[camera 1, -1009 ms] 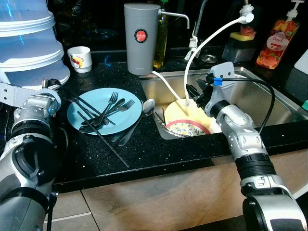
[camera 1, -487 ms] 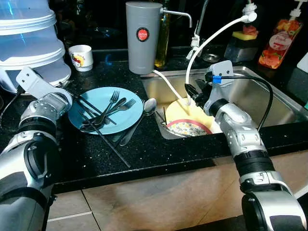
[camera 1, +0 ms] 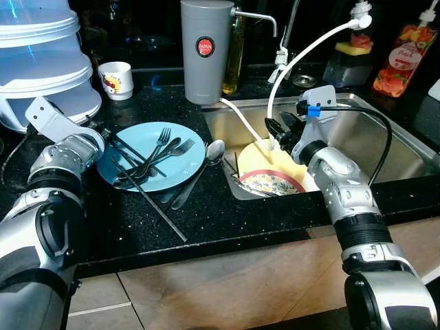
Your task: Kitchen organization
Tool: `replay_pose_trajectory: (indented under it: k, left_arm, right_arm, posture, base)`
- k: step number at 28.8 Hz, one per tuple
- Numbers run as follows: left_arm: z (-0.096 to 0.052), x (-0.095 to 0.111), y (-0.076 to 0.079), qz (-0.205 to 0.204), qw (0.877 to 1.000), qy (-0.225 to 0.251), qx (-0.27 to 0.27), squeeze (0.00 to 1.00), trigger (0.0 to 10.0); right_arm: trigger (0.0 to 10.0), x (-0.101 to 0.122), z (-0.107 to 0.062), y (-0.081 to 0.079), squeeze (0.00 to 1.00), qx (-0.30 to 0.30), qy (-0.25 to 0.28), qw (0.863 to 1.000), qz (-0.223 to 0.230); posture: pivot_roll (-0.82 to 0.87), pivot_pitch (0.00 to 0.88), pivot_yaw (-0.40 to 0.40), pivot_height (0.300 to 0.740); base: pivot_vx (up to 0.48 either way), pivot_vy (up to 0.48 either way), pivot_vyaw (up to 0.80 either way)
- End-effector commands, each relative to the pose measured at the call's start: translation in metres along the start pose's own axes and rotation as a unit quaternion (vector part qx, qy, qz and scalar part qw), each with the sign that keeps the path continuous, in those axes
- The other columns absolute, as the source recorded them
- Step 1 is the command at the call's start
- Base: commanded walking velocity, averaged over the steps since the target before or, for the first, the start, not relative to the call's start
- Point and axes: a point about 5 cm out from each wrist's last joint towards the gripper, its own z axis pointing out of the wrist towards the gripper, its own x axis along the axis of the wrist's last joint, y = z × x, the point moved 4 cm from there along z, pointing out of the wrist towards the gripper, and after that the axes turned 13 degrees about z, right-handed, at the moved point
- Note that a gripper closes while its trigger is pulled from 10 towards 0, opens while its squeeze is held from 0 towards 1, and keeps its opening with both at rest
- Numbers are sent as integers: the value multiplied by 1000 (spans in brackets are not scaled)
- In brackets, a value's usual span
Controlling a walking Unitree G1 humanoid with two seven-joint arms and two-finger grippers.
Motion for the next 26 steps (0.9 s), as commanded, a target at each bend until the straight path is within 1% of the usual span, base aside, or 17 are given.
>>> replay_pose_trajectory:
  k: [1,9,12,13,15,17,20,21,22,24,25,26]
  left_arm:
    - [2,-20,-8,13,999,-32,13,0,0]
    - [2,-16,-10,32,999,-19,20,0,0]
    - [1,-4,-9,69,997,7,23,0,0]
    - [1,-1,-8,76,997,12,24,0,0]
    - [0,6,-4,95,995,25,23,0,0]
    - [-2,16,3,124,991,46,23,0,0]
    - [-3,21,6,133,989,57,24,0,0]
    - [-5,27,11,136,988,73,22,0,0]
    - [-5,27,11,136,988,73,22,0,0]
    - [-8,38,28,126,987,102,1,0,0]
    - [-13,42,49,117,986,113,-44,0,0]
    - [-15,41,59,111,985,111,-69,0,0]
  right_arm:
    - [10000,-2,2,-1,0,3,-6,1000,11]
    - [10000,-2,1,0,0,0,-6,1000,19]
    - [10000,0,1,1,0,-2,-3,1000,21]
    - [10000,0,1,2,0,-2,-2,1000,21]
    - [10000,1,1,2,0,-3,0,1000,23]
    - [10000,2,1,2,0,-3,1,1000,24]
    - [10000,3,1,2,0,-4,2,1000,25]
    - [10000,3,1,2,0,-4,3,1000,26]
    - [10000,3,1,2,0,-4,3,1000,26]
    - [10000,5,1,2,0,-4,6,1000,27]
    - [10000,6,1,2,0,-4,8,1000,29]
    - [10000,7,1,2,0,-4,9,1000,30]
  posture:
    - [43,149,-1,740]
    - [43,142,0,740]
    - [43,140,1,740]
    - [43,140,1,740]
    - [42,137,2,740]
    - [42,130,5,740]
    - [42,130,5,740]
    - [41,126,5,740]
    - [41,126,5,740]
    - [42,121,4,740]
    - [42,121,4,740]
    - [42,121,4,740]
  base:
    - [0,0,0]
    - [0,0,0]
    - [0,0,0]
    - [0,0,0]
    - [0,0,0]
    - [0,0,0]
    - [0,0,0]
    - [0,0,0]
    - [0,0,0]
    - [0,0,0]
    - [0,0,0]
    - [0,0,0]
